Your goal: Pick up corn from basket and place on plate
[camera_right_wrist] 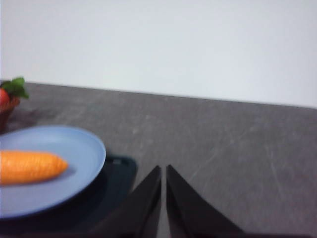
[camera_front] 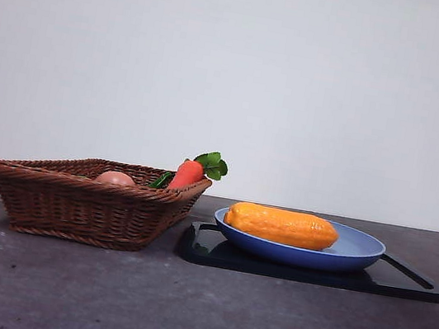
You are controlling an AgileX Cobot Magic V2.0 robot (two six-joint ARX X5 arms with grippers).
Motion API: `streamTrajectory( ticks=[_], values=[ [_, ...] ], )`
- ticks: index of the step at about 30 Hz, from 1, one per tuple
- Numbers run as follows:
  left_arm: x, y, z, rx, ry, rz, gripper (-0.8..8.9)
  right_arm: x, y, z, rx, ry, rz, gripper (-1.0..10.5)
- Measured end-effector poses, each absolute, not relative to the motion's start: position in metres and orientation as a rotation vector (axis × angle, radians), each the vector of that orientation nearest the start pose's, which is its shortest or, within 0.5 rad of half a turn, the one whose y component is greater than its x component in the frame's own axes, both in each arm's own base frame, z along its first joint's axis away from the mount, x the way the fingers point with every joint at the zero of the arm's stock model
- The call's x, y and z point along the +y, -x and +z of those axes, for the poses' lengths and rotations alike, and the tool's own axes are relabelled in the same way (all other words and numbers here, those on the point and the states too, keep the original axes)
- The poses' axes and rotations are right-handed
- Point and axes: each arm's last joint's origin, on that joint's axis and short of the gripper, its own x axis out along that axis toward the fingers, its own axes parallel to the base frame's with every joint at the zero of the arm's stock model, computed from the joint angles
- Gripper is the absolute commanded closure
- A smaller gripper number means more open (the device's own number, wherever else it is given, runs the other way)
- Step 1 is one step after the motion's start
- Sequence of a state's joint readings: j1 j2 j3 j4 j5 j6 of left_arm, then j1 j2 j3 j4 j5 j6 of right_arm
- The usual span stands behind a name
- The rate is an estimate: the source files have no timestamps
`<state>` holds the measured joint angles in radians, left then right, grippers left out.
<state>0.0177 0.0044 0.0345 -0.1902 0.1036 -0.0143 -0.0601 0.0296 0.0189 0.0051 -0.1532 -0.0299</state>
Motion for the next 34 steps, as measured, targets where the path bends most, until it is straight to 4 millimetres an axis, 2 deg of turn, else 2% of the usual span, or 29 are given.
streamTrajectory(
  ticks=[8, 34],
  values=[
    [-0.001, -0.094, 0.157, 0.160, 0.024, -0.085, 8.07, -0.001, -0.096, 0.153, 0.147, 0.014, 0.094, 9.4],
    [-0.001, -0.094, 0.157, 0.160, 0.024, -0.085, 8.07, -0.001, -0.096, 0.153, 0.148, 0.014, 0.095, 9.4]
  ],
)
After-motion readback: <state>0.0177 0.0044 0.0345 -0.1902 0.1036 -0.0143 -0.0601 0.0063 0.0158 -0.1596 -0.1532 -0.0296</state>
